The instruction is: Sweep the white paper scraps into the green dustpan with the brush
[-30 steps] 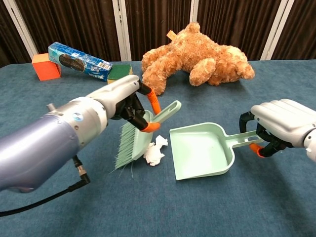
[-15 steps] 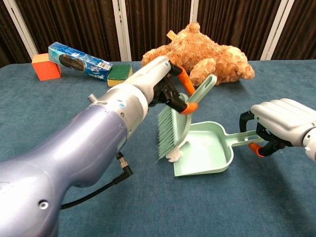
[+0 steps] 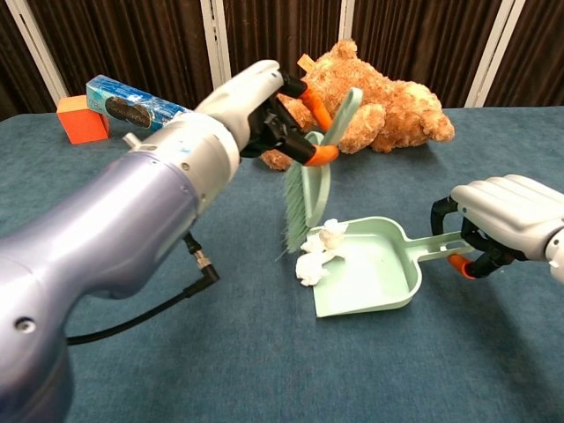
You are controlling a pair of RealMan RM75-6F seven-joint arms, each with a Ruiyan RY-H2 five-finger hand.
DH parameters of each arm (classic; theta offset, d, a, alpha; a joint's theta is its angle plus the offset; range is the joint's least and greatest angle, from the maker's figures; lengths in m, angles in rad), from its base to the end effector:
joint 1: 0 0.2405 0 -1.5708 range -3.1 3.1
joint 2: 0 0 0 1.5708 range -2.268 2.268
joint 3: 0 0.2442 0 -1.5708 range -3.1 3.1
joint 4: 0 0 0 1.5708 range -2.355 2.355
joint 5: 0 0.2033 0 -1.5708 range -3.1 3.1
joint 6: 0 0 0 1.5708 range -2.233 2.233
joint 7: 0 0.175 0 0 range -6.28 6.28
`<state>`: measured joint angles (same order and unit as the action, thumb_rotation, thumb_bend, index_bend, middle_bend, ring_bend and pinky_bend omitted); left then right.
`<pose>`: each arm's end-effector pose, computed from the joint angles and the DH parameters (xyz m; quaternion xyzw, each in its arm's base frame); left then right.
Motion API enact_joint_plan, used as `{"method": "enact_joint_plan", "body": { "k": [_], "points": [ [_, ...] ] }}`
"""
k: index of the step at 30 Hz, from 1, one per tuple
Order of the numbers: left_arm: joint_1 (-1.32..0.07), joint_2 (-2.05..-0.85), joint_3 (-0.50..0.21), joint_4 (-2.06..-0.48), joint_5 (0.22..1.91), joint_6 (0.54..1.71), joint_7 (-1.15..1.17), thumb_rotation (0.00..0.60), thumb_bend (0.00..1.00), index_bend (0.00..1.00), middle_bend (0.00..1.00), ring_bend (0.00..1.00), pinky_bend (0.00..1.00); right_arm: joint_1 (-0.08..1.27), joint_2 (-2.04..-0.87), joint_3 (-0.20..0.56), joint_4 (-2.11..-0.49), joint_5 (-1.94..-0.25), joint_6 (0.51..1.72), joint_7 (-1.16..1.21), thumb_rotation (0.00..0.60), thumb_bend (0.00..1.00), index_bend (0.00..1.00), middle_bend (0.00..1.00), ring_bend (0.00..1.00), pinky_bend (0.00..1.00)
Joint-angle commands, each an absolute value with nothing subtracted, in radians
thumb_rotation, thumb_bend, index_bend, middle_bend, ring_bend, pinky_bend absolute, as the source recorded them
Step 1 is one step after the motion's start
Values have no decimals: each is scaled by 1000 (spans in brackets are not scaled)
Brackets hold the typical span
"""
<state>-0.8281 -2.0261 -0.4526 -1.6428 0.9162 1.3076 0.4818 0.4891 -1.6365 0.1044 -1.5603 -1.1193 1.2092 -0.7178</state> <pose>0.0223 0.3193 -0.0579 -0.5538 -0.5382 -0.5412 0.3330 -0.1843 -0.2953 -0.0275 0.7244 -0.3441 0.2911 0.5216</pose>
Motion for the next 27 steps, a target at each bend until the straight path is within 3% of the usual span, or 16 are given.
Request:
{"method": "enact_joint_plan", "body": {
  "k": [1,12,27],
  "points": [
    [-810,-1985,-434,-1664,904,1297,505,600,632,791,1000,1000,1000,488,-1638,102,-1563,-1118,1211,-722,600,535,597,924,895,911],
    [-791,-1927,-403,-1689,877,1276,515,600,632,791,1000,1000,1000,491,-1671,100,-1545,-1130,1228,-736,600,537,597,924,895,911],
    [-835,-2033,-380,-1574,878,1251,513,600,632,791,1000,1000,1000,504,-1694,126,-1514,-1110,1223,-741,600,539,597,924,895,911]
  ]
}}
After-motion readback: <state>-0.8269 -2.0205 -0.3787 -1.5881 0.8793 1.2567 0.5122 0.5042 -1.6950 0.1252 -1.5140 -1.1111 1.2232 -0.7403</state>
